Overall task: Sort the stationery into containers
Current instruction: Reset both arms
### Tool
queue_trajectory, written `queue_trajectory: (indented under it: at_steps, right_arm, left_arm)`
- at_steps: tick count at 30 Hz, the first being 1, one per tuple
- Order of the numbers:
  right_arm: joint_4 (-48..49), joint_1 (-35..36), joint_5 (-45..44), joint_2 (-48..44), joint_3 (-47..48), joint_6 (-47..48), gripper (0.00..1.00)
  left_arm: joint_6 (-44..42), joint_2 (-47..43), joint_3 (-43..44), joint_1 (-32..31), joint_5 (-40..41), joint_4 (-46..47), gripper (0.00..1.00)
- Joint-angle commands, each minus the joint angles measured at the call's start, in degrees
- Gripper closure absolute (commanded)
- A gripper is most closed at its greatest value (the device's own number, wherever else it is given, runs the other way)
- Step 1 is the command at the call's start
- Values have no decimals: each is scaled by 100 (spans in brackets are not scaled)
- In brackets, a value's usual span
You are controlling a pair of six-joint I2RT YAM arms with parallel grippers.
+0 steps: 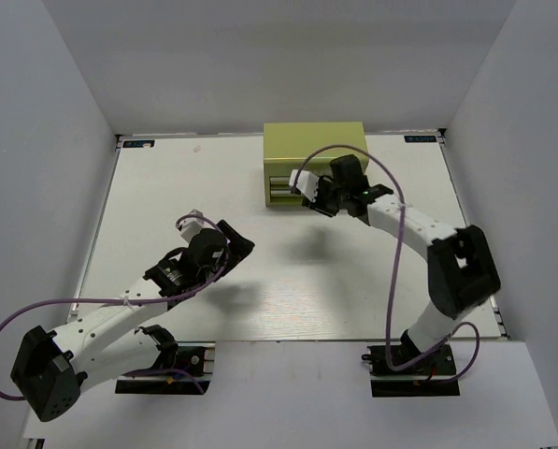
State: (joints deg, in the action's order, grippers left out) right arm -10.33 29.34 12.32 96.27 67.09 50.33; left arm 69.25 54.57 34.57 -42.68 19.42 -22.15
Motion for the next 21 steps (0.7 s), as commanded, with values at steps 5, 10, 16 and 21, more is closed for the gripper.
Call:
queue_trajectory:
  at_steps: [5,10,16,21]
  right_arm:
    - [-233,-166,757,-1319,-73,-2403,13]
    - [416,-166,-228,-2076,-529,-3528,10]
    - [716,-174,-1038,-2876,-1030,-3714,10]
    - [795,-209,-1214,-3114,-1496,-3811,10]
  left_arm:
    - [-1071,-86,331,22,-272,685,0]
    - [-1712,212,735,22,-439,686,0]
    - [-1977,327,841,22,-712,905,0]
    - [-2293,432,1008,22,-835,906,0]
